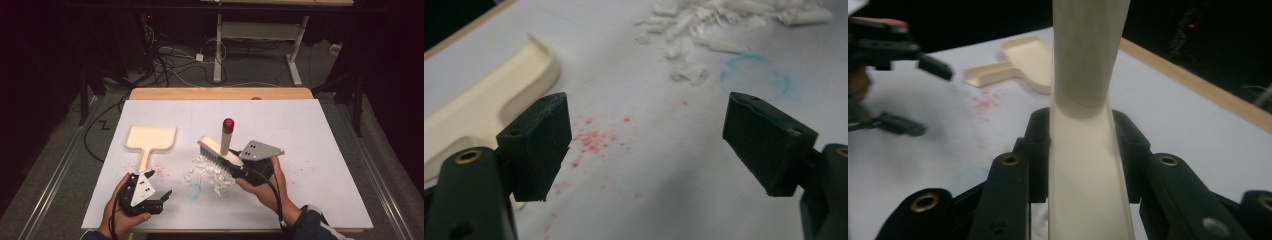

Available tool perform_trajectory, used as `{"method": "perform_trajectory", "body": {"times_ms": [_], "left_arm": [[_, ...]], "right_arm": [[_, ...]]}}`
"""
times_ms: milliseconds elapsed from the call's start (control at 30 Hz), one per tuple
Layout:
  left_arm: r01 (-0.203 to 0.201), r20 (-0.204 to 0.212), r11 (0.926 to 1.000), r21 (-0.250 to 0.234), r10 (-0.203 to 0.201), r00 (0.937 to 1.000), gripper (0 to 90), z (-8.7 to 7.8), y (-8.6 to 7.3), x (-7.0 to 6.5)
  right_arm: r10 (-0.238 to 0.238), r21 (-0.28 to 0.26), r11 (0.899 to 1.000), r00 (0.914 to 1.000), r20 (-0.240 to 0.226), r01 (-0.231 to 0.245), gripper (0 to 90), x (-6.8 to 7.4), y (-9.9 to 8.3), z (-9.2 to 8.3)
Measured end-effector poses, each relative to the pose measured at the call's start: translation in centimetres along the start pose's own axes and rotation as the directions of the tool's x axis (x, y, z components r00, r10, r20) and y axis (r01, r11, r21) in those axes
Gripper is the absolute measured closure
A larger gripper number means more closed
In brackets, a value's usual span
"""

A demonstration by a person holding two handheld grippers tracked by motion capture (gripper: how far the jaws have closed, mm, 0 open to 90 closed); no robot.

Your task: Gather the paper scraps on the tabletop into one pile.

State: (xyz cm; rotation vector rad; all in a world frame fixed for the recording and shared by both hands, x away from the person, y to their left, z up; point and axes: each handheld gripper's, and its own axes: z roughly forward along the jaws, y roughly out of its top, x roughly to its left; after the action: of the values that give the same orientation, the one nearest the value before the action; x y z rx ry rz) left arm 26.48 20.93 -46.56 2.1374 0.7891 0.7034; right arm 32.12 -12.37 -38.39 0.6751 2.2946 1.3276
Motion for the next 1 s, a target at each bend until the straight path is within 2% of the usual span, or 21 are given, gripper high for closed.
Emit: {"method": "perform_trajectory", "body": {"times_ms": [67, 100, 133, 200, 233, 267, 400, 533, 767, 867, 1000], "left_arm": [[0.008, -0.041, 0.9993, -0.035, -0.01, 0.9991, 18.2, -0.9, -0.2, 0.4], [0.026, -0.048, 0.9983, -0.052, -0.028, 0.9984, 18.1, -1.2, -0.4, 0.6], [0.058, -0.059, 0.9963, -0.063, -0.061, 0.9963, 18.1, -1.7, -0.7, 0.9], [0.072, -0.06, 0.9948, -0.072, -0.076, 0.9953, 18.1, -1.8, -0.8, 1.0], [0.08, -0.06, 0.994, -0.075, -0.084, 0.9946, 18.1, -1.9, -0.9, 1.1], [0.081, -0.057, 0.994, -0.074, -0.086, 0.9947, 18.1, -1.9, -0.9, 1.1], [0.066, -0.026, 0.9965, -0.051, -0.068, 0.9974, 18.1, -1.3, -0.9, 0.7], [0.014, -0.006, 0.9996, -0.026, -0.014, 0.9999, 18.1, -0.6, -0.8, 0.0], [-0.023, 0.038, 0.9997, -0.001, 0.023, 0.999, 18.1, 0.1, -0.3, -1.1], [-0.035, 0.049, 0.9994, 0.003, 0.035, 0.9982, 18.1, 0.4, -0.1, -1.4], [-0.051, 0.057, 0.9987, 0.008, 0.05, 0.9971, 18.1, 0.6, 0.1, -1.7]], "right_arm": [[0.003, 0.001, 1.0, 0.9987, -0.052, -0.003, 67.9, 1.5, 0.0, 0.6], [-0.007, 0.016, 1.0, 0.9941, -0.108, 0.009, 68.0, 2.8, -0.2, 1.6], [-0.002, 0.027, 1.0, 0.9915, -0.13, 0.006, 68.0, 3.5, -0.3, 2.1], [0.009, 0.036, 0.999, 0.9894, -0.145, -0.004, 68.0, 4.0, -0.5, 2.8], [0.025, 0.061, 0.998, 0.9846, -0.173, -0.015, 68.0, 4.9, -1.1, 4.1], [0.025, 0.061, 0.998, 0.9846, -0.173, -0.015, 68.0, 4.9, -1.1, 4.1], [0.044, 0.103, 0.994, 0.9829, -0.179, -0.026, 68.0, 6.0, -2.1, 6.3], [0.027, 0.107, 0.994, 0.9897, -0.14, -0.012, 68.0, 5.3, -2.3, 6.4], [0.058, 0.122, 0.991, 0.9976, -0.038, -0.053, 68.0, 1.9, -2.9, 4.9], [0.048, 0.121, 0.992, 0.9987, -0.019, -0.045, 68.0, 1.3, -2.9, 4.3], [0.057, 0.079, 0.995, 0.9975, -0.043, -0.053, 68.0, 0.4, -2.3, 2.3]]}}
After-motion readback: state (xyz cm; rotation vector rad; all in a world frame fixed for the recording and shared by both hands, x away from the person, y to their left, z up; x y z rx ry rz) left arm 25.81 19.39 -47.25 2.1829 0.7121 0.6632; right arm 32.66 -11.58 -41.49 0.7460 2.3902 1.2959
